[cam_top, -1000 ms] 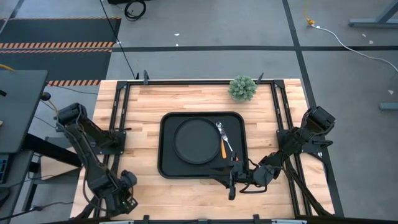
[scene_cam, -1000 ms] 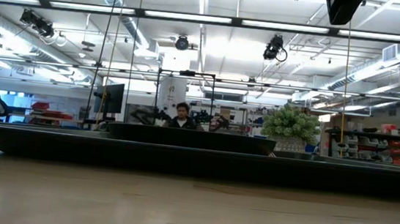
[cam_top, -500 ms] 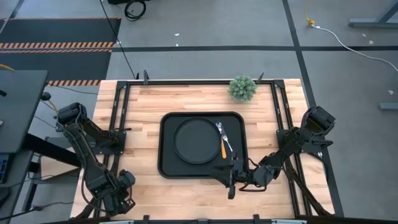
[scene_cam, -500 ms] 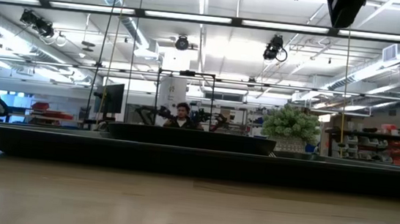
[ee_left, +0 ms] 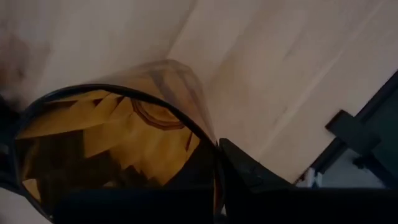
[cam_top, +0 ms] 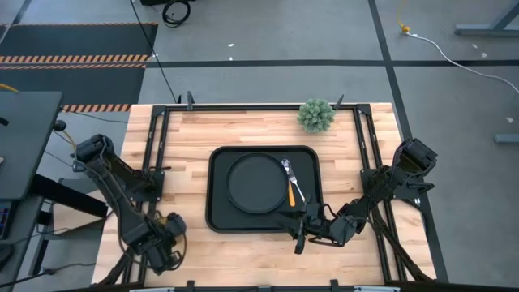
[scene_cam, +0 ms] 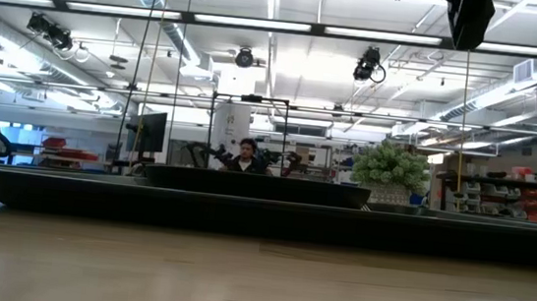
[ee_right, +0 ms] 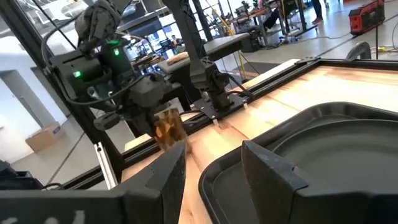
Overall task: Pick and place plate/cup/fork/spoon on tray
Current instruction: Put the orange cup on top of the black plate on the black serving tray
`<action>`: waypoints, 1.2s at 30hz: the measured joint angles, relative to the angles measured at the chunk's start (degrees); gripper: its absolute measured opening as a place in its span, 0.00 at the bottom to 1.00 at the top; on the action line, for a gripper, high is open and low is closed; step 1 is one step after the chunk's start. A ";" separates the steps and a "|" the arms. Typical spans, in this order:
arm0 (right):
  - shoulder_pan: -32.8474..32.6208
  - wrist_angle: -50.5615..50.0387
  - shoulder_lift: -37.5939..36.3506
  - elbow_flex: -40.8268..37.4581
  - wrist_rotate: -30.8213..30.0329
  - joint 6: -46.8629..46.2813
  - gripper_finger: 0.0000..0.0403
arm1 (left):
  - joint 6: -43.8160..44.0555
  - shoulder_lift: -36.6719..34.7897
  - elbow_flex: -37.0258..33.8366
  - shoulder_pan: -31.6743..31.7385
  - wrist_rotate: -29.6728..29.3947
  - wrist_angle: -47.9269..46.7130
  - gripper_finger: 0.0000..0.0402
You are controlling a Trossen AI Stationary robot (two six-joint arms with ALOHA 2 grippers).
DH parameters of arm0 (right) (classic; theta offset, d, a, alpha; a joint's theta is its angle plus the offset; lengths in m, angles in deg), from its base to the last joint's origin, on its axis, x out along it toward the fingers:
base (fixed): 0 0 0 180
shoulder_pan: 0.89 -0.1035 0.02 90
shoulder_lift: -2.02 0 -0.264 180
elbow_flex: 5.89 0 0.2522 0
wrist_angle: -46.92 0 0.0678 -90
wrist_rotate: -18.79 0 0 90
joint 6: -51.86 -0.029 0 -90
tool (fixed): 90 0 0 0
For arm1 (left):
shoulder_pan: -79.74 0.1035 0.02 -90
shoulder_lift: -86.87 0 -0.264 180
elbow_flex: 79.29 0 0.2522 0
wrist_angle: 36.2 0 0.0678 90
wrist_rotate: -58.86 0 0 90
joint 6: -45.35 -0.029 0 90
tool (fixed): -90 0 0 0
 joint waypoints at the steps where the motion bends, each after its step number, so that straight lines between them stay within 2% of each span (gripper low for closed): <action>1: 0.00 0.00 0.00 0.00 0.00 0.02 0.40 | -1.34 0.00 0.64 0.65 -0.79 -0.99 0.03; 8: -0.11 0.04 0.00 0.00 0.46 1.05 0.40 | -10.60 -0.01 5.23 6.18 -4.09 -5.56 0.03; 12: -0.11 0.04 0.01 0.00 0.46 2.08 0.40 | -19.54 -0.07 8.02 10.88 -9.67 -10.35 0.03; 16: -0.05 0.03 0.01 0.00 0.48 1.68 0.40 | -32.04 -0.17 9.23 19.24 -16.72 -11.04 0.03; 21: 0.07 0.27 0.02 0.00 0.49 0.17 0.40 | -47.12 0.71 9.21 33.73 -16.48 -7.61 0.03; 26: -0.02 1.57 0.04 -0.02 0.48 0.43 0.40 | -60.29 2.13 9.20 44.67 -16.43 -2.53 0.03; 30: -0.22 1.77 0.04 0.00 0.52 0.96 0.40 | -65.20 3.93 9.20 49.53 -15.74 -0.80 0.03; 36: -0.22 1.30 0.04 0.00 0.52 2.06 0.40 | -68.37 8.42 9.20 51.47 -15.50 -1.09 0.03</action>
